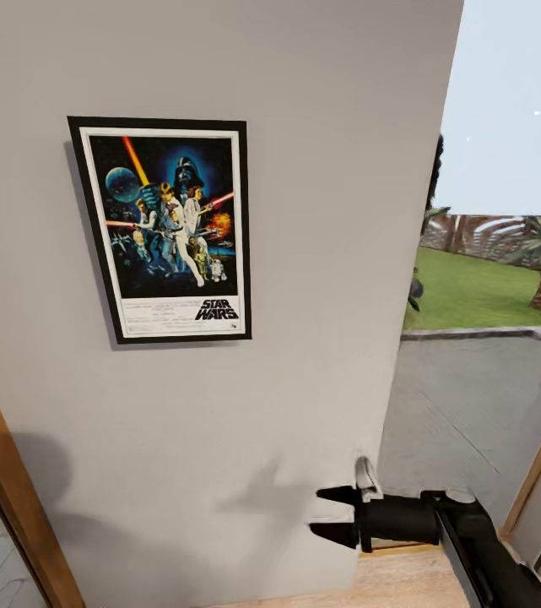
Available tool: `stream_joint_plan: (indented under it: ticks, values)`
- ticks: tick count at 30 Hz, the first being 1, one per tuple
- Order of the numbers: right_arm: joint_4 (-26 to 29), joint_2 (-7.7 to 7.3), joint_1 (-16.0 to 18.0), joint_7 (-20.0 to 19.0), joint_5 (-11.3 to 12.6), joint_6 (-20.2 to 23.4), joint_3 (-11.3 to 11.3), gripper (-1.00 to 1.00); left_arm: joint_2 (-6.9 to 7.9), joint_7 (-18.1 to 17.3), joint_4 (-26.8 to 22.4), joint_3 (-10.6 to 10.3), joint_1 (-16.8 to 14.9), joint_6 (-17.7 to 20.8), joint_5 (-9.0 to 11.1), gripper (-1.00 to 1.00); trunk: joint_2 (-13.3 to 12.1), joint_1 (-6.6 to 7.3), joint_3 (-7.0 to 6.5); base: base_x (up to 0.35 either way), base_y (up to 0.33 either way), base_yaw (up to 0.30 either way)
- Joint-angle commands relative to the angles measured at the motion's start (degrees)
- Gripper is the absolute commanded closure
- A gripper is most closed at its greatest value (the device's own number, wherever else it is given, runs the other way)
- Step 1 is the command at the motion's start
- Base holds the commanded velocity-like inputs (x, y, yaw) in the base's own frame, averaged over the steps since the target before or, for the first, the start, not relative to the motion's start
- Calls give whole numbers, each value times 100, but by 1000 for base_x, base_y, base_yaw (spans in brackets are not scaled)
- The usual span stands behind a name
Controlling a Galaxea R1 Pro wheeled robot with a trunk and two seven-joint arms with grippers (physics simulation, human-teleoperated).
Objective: Pick up the poster from the kitchen countertop and hang it on one of the wall nails in the kitchen.
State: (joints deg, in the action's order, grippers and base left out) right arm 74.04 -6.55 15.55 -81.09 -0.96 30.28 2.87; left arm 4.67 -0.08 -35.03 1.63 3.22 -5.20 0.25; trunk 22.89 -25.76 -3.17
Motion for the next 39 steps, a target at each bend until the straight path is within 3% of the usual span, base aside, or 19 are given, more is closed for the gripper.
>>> stream_joint_plan:
  ticks: [1,4,8,16,17,19,24,25,27,34,35,39]
  values:
    - [-67,-5,-149,-29,-11,-34,173,-100,-1,-1,-4,4,3,-9,2,-100,3,-2,0,0,0,0]
    - [-559,-20,-575,-33,-21,-429,650,-100,-6,-1,-1,-3,3,-8,-1,-100,3,-2,0,0,0,0]
    - [-1442,-58,-780,1,-56,-867,867,-100,-8,-1,3,-9,3,-6,-5,-100,3,-2,0,0,0,0]
    - [-3504,-127,-898,432,-241,-1894,986,-100,-9,-1,12,-13,3,-1,-14,-100,3,-2,0,0,0,0]
    - [-4280,-137,-913,694,-276,-2262,994,-100,-9,-1,13,-18,3,1,-18,-100,3,-2,0,0,0,0]
    - [-4871,-149,-918,893,-294,-2444,995,-100,-9,-1,14,-25,3,1,-22,-100,3,-2,0,0,0,0]
    - [-5511,-189,-924,1413,-301,-2537,987,-100,-9,-1,19,-34,3,8,-42,-100,3,-2,0,0,0,0]
    - [-5919,-191,-929,2332,-300,-2558,981,-100,-14,-1,50,-38,3,13,-126,-100,3,-2,0,0,0,0]
    - [-6126,-180,-929,2993,-296,-2564,980,-100,-16,1,139,-56,3,13,-211,-100,3,-2,0,0,0,0]
    - [-6434,-160,-927,4471,-281,-2566,984,-100,-24,6,339,-92,3,11,-468,-100,3,-2,0,0,0,0]
    - [-6478,-157,-928,4871,-273,-2564,985,-100,-25,7,361,-95,3,11,-538,-100,3,-2,0,0,0,0]
    - [-6532,-153,-930,5613,-266,-2563,986,-100,-26,12,384,-95,3,11,-614,-100,3,-2,0,0,0,0]
